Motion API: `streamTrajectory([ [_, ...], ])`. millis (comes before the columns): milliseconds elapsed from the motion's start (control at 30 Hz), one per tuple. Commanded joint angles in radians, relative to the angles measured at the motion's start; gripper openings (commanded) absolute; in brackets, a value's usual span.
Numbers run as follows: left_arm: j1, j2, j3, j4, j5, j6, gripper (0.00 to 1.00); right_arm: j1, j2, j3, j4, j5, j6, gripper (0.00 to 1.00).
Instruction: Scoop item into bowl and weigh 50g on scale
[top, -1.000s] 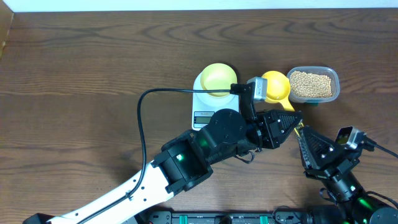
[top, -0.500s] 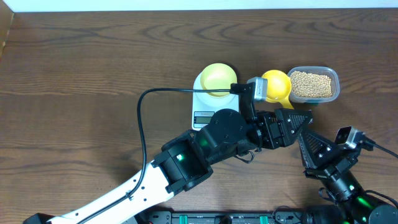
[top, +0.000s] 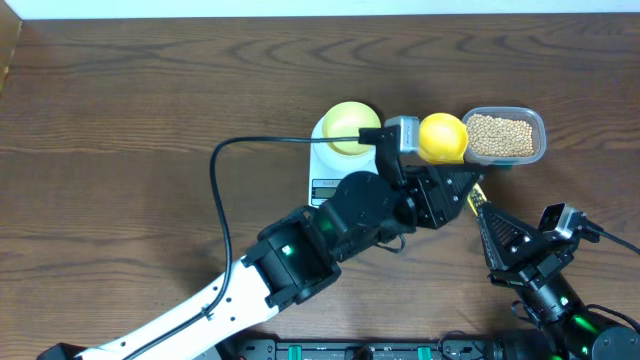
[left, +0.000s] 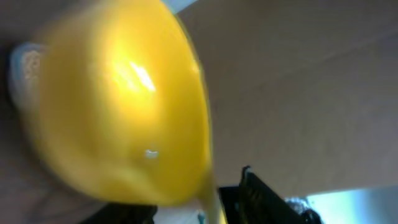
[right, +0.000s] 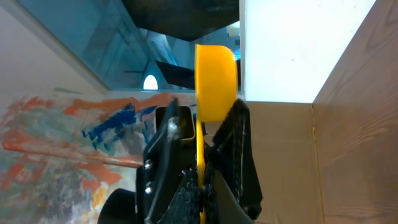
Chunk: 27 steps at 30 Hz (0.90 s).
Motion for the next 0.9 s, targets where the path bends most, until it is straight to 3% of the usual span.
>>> streamTrajectory([
  [0,0.02,0.006,-0.002,0.002,-0.023,0.017,0.4,0.0,0.0,0.009,0.0,0.013,-0.013,0.01],
  [133,0.022,0.006,-0.002,0.003,-0.023,0.017,0.33,0.0,0.0,0.009,0.0,0.023,-0.013,0.02],
  [367,0.022,0.006,-0.002,0.003,-0.023,0.017,0.32,0.0,0.0,0.009,0.0,0.018,-0.013,0.02],
  [600,0.022,0.006,-0.002,0.004,-0.023,0.013,0.15,0.0,0.0,0.009,0.0,0.014,-0.013,0.02],
  [867,0.022,0.006,-0.002,0.004,-0.023,0.006,0.08,0.0,0.0,0.009,0.0,0.007,-0.013,0.02],
])
